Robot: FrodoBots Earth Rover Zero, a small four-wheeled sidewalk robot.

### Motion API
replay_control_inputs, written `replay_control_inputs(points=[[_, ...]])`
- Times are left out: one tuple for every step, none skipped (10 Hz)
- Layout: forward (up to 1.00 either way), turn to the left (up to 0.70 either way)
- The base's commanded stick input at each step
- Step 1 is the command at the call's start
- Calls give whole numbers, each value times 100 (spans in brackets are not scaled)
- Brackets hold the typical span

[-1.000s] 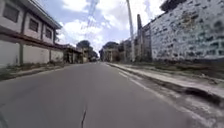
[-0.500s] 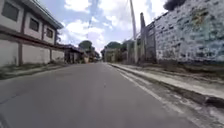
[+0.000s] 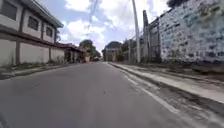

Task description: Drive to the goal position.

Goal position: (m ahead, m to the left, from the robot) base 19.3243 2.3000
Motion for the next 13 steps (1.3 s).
replay_control_inputs(points=[[100,0],[100,0],[100,0],[100,0],[100,0],[100,0],[100,0],[100,0],[100,0],[100,0],[100,0],[100,0],[100,0]])
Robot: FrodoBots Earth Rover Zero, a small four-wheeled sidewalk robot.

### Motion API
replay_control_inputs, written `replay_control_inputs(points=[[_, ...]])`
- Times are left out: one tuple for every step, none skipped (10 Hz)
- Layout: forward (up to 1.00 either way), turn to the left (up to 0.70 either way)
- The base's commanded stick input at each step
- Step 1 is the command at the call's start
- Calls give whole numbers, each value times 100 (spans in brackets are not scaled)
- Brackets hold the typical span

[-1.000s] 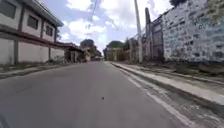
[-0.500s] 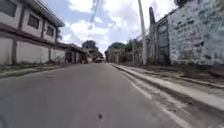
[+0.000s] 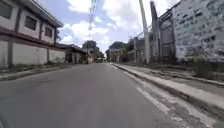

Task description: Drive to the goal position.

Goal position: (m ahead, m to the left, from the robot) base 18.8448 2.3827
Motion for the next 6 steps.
replay_control_inputs(points=[[100,0],[100,0],[100,0],[100,0],[100,0],[100,0]])
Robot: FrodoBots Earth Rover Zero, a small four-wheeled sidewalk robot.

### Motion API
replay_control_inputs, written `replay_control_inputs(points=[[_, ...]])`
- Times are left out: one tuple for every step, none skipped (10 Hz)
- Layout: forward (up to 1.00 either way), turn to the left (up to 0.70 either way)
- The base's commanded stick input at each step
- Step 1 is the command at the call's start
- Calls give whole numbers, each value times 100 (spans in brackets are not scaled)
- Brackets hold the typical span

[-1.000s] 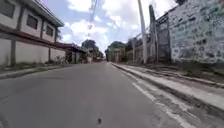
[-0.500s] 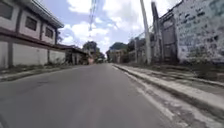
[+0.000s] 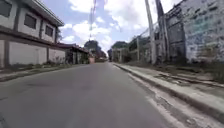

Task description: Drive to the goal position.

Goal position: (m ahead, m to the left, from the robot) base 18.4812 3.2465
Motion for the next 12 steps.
replay_control_inputs(points=[[100,0],[100,0],[100,0],[100,0],[100,0],[100,0],[100,0],[100,0],[100,0],[100,0],[100,0],[100,0]])
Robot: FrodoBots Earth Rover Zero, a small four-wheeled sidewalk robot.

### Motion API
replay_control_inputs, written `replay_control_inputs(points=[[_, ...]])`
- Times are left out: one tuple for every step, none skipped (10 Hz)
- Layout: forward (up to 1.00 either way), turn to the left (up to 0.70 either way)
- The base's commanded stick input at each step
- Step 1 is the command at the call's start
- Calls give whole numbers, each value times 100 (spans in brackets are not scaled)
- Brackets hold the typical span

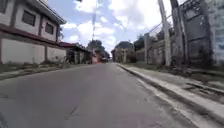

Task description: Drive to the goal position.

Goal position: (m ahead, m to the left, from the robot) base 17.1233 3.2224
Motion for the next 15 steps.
replay_control_inputs(points=[[100,0],[100,0],[100,0],[100,0],[100,0],[100,0],[100,0],[100,0],[100,0],[100,0],[100,0],[100,0],[100,0],[100,0],[100,0]])
